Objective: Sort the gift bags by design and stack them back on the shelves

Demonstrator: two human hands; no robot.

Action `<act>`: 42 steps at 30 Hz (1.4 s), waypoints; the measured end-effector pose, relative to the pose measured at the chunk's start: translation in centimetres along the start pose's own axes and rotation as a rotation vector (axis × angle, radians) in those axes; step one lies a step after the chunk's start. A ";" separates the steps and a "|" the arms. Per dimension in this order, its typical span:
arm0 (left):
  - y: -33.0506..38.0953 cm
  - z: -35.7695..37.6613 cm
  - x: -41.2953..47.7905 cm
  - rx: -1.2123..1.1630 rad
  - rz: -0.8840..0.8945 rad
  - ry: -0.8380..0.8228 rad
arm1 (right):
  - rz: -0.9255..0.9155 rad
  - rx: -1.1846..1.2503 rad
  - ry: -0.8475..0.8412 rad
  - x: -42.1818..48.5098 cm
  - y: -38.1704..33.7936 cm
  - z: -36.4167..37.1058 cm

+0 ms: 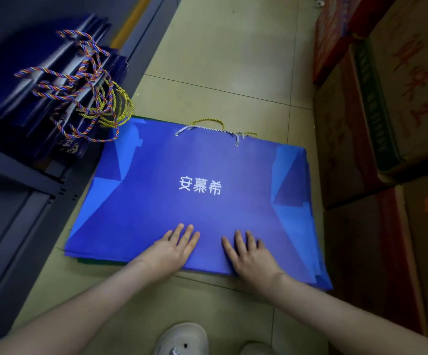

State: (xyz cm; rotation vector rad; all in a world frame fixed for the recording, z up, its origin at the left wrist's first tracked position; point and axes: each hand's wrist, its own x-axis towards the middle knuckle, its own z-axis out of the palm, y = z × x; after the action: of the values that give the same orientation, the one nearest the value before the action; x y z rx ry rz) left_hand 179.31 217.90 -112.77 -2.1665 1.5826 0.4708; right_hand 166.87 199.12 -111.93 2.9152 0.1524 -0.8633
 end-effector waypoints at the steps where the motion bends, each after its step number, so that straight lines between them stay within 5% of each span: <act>1: -0.2 0.3 -0.8 0.005 0.091 -0.067 | -0.071 0.068 -0.013 -0.3 -0.4 -0.2; 4: -0.4 -1.0 -1.8 -0.013 0.167 -0.219 | -0.130 0.172 -0.205 -0.4 1.6 -1.5; 10: -2.3 -5.5 3.1 -0.122 -0.003 0.161 | 0.131 0.317 0.231 3.1 10.0 -3.5; 16: -6.3 -9.0 10.0 -0.188 -0.249 0.148 | 0.379 0.369 0.169 8.1 17.4 -5.6; 22: -9.7 -10.1 15.7 -0.039 -0.228 0.141 | 0.279 0.323 -0.044 12.3 19.3 -5.0; 30: -12.3 -9.4 19.6 -0.065 -0.257 -0.069 | 0.242 0.312 -0.030 12.9 19.5 -4.1; 37: -9.0 -8.8 18.4 0.023 -0.166 -0.110 | 0.198 0.229 -0.090 9.8 18.0 -2.8; 42: -8.7 -8.5 17.9 -0.120 -0.155 -0.091 | 0.197 0.292 -0.123 9.9 18.0 -3.3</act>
State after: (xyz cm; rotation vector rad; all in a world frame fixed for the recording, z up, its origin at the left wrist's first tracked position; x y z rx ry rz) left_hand 193.15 201.28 -113.25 -2.3009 1.3575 0.6189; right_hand 179.11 182.34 -113.46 3.0537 -0.2899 -1.1096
